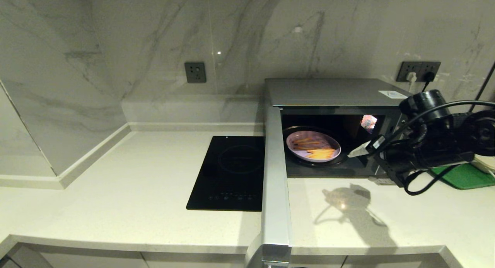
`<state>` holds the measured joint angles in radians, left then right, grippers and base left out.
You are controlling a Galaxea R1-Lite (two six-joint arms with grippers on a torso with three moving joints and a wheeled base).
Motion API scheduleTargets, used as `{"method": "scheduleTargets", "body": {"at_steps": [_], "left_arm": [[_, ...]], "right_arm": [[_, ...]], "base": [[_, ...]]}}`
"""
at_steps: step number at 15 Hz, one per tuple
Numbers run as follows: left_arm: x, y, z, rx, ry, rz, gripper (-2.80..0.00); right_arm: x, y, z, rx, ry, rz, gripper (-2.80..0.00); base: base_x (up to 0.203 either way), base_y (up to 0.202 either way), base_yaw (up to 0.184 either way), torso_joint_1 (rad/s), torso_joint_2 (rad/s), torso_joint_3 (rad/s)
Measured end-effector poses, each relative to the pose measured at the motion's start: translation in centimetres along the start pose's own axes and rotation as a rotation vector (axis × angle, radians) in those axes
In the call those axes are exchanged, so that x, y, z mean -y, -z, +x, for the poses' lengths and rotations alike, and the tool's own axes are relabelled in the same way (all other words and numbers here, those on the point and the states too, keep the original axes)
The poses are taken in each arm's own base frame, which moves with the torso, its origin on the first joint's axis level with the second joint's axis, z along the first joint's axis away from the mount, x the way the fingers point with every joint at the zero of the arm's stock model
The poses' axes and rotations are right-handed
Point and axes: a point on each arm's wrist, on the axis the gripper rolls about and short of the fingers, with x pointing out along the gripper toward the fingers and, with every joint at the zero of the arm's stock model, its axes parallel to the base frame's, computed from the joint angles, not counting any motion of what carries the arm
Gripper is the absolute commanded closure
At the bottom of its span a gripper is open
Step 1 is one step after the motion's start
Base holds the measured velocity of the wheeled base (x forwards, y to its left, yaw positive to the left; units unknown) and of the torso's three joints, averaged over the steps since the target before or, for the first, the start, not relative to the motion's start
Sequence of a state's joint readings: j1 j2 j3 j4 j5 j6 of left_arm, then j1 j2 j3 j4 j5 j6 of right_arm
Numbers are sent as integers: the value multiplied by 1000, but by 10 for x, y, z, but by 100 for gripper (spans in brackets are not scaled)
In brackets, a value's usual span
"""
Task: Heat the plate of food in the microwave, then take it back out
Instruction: Close the microwave oven
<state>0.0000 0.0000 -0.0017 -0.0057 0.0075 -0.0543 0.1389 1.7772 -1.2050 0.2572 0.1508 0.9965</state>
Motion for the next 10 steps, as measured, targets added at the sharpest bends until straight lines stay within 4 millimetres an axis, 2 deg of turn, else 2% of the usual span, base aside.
{"method": "scheduleTargets", "body": {"at_steps": [6,8,10], "left_arm": [[0,0,0,0,0,0,0],[0,0,0,0,0,0,0],[0,0,0,0,0,0,0]], "right_arm": [[42,56,-131,-30,28,-196,0],[37,59,-173,-5,26,-282,0],[24,59,-206,28,45,-383,0]], "base": [[0,0,0,0,0,0],[0,0,0,0,0,0],[0,0,0,0,0,0]]}}
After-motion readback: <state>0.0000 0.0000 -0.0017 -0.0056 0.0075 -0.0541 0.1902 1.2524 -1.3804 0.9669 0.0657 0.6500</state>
